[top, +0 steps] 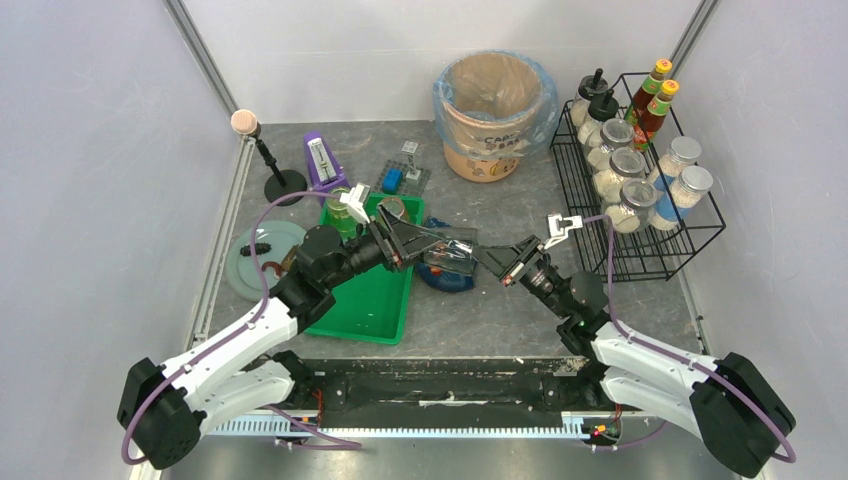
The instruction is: Clear the kitchen counter
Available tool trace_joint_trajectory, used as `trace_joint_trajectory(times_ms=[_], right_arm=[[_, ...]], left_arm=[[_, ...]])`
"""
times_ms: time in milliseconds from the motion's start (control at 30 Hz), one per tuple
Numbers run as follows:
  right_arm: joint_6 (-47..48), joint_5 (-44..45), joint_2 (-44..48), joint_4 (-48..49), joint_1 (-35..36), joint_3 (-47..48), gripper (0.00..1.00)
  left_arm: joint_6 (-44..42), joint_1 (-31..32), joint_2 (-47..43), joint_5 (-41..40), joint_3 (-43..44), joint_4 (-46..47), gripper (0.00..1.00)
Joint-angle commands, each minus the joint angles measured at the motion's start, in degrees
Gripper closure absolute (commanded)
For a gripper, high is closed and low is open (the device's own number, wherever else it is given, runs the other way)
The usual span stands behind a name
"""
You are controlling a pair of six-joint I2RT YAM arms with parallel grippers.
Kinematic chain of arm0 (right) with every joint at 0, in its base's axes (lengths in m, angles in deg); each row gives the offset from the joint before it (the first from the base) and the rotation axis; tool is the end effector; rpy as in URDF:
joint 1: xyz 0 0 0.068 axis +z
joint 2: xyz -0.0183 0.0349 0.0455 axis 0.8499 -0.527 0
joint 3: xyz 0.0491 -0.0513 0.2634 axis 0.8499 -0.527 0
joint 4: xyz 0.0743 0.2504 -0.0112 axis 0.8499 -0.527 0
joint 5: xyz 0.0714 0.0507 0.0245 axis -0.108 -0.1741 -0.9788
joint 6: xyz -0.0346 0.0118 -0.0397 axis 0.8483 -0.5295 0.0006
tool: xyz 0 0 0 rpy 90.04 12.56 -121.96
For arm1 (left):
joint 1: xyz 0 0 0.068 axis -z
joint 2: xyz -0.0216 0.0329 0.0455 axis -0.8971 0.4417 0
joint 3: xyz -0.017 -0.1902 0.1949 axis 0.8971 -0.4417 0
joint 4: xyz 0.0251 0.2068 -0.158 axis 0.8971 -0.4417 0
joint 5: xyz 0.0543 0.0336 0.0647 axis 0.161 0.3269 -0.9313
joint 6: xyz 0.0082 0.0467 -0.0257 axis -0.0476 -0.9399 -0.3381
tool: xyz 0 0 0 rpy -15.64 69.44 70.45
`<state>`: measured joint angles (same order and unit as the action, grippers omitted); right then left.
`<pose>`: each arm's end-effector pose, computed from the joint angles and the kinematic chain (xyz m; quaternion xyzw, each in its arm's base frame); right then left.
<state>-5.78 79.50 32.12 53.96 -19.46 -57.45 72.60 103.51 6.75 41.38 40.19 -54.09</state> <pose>0.1460 0.1253 0.2407 0.0976 0.5902 0.6862 0.4138 0.1653 -0.1526 0.3059 -0.0650 0.6999 -0.6422 0.3058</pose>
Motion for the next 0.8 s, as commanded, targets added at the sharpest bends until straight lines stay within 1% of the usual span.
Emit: trace_joint_trajectory(times_ms=[0, 167, 233, 267, 367, 433, 467, 500, 533, 567, 600, 633, 667, 767], right_arm=[[-1.3, -3.5, -0.5, 9.5, -0.2, 1.4, 1.00], [-1.3, -3.5, -0.9, 9.0, -1.2, 1.1, 1.00], [-1.4, -3.4, -0.9, 8.9, -1.6, 0.8, 1.00], [-1.4, -3.3, -0.8, 8.8, -1.8, 0.6, 1.00], [-1.2, -3.4, -0.7, 8.7, -2.3, 0.3, 1.00], [-0.8, -3.7, -0.5, 8.0, -2.6, 0.2, 0.91], [-0.5, -3.7, -0.2, 7.5, -2.7, 0.3, 0.90], [0.0, -3.8, 0.1, 6.8, -2.8, 0.3, 0.86], [0.7, -3.7, 0.5, 6.1, -3.0, 0.3, 0.75], [1.4, -3.7, 1.0, 4.6, -3.2, 0.4, 0.59], [2.0, -3.4, 1.6, 3.1, -3.5, 0.4, 0.49], [3.1, -3.1, 2.6, 0.8, -3.9, 0.5, 0.42], [4.3, -2.5, 3.4, -1.6, -4.2, 0.7, 0.38], [9.2, 1.1, 7.6, -13.6, -4.8, 1.8, 0.29]], left_arm=[[2.8, 0.9, 1.4, 0.7, 1.9, 4.7, 0.07], [3.2, 1.0, 1.5, 0.6, 2.3, 5.2, 0.17], [3.1, 1.0, 1.3, 0.6, 2.4, 5.2, 0.27], [3.1, 1.0, 1.3, 0.7, 2.4, 5.3, 0.30], [3.1, 1.0, 1.3, 0.4, 2.3, 4.9, 0.46], [2.7, 1.0, 1.1, 0.1, 2.3, 4.5, 0.62], [2.2, 1.0, 1.0, -0.1, 2.5, 3.9, 0.68], [1.4, 1.0, 0.7, -0.6, 2.8, 2.9, 0.75], [0.4, 1.0, 0.4, -1.2, 3.2, 1.5, 0.80], [-1.3, 1.0, 0.0, -2.1, 3.9, -0.6, 0.86], [-3.6, 1.0, -0.4, -3.0, 5.0, -2.8, 0.89], [-5.5, 0.9, -0.8, -4.3, 6.0, -6.4, 0.93], [-8.5, 0.9, -1.2, -5.7, 7.6, -10.3, 0.97], [-18.0, 0.6, -1.2, -11.4, 13.7, -23.4, 0.98]])
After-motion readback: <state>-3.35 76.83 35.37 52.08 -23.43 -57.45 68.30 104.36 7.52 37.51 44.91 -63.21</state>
